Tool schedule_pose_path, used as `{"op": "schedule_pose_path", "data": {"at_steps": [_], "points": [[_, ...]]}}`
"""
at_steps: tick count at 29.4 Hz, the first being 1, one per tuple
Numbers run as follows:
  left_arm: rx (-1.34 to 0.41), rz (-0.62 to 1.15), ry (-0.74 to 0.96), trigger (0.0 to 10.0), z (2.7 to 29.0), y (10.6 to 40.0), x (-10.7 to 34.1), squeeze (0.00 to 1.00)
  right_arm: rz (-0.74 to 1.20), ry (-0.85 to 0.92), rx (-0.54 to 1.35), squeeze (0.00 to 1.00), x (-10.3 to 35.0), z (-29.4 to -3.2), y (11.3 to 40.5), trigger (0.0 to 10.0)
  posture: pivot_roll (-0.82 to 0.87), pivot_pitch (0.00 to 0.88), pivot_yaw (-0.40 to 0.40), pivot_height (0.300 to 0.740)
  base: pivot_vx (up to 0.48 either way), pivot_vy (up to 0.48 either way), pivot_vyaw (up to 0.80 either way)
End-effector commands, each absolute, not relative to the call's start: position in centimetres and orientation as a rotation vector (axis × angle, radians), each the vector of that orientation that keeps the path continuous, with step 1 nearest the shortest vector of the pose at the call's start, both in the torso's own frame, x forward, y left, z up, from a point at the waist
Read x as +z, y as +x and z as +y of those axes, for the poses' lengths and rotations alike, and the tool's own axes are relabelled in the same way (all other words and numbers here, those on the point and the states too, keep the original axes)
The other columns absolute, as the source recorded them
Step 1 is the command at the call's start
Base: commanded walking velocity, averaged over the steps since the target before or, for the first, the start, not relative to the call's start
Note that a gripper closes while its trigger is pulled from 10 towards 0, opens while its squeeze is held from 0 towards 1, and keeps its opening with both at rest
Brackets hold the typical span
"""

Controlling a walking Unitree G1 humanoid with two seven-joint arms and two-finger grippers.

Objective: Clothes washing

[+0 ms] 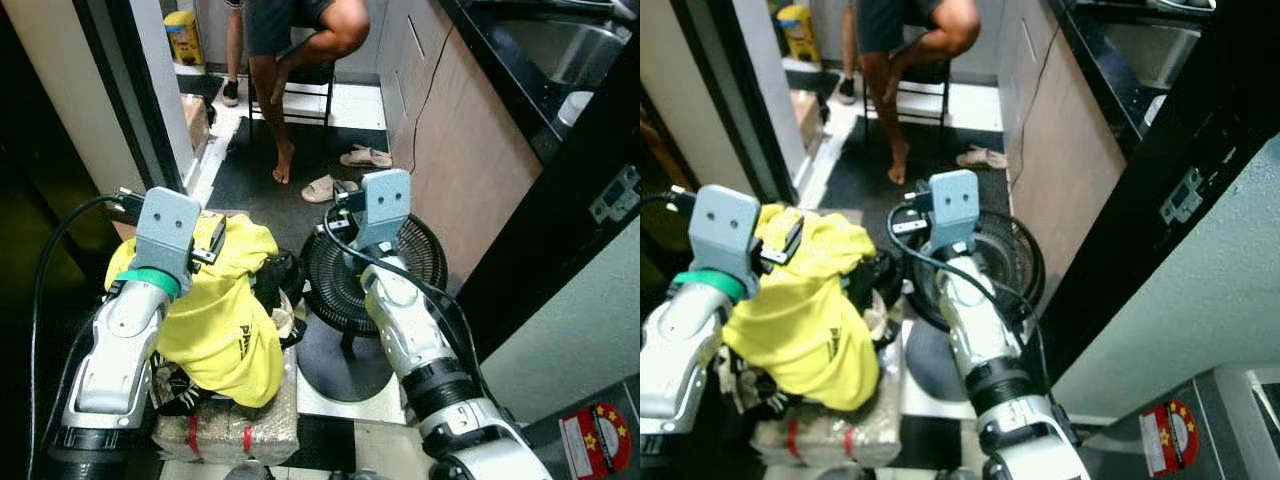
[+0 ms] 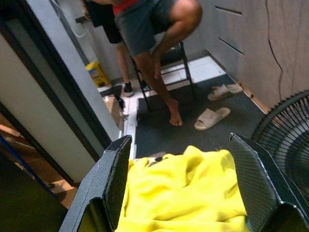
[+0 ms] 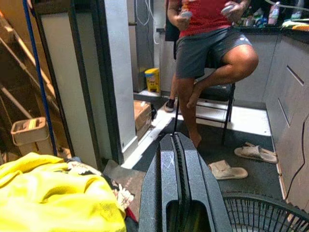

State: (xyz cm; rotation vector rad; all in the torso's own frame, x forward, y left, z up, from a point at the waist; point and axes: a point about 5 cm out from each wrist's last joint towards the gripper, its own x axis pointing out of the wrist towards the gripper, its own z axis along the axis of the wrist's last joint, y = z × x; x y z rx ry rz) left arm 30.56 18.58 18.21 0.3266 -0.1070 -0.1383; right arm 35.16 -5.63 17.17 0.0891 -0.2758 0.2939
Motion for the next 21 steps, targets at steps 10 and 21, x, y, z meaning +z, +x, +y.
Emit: {"op": "schedule_pose_path", "data": {"at_steps": [10,21], "points": [[-0.083,0.144,0.434,10.0,19.5,33.2,14.3,0.0,-0.171,0.008,0.28,0.0,15.1,-7.0,36.2,10.0,0.15,0.0,-0.036,0.74,0.0,0.0,0.0],[-0.023,0.279,0.425,10.0,21.5,36.2,13.6,0.0,-0.176,-0.034,0.285,0.0,15.6,-7.8,37.0,10.0,0.14,0.018,-0.091,0.74,0.0,0.0,0.0]]}}
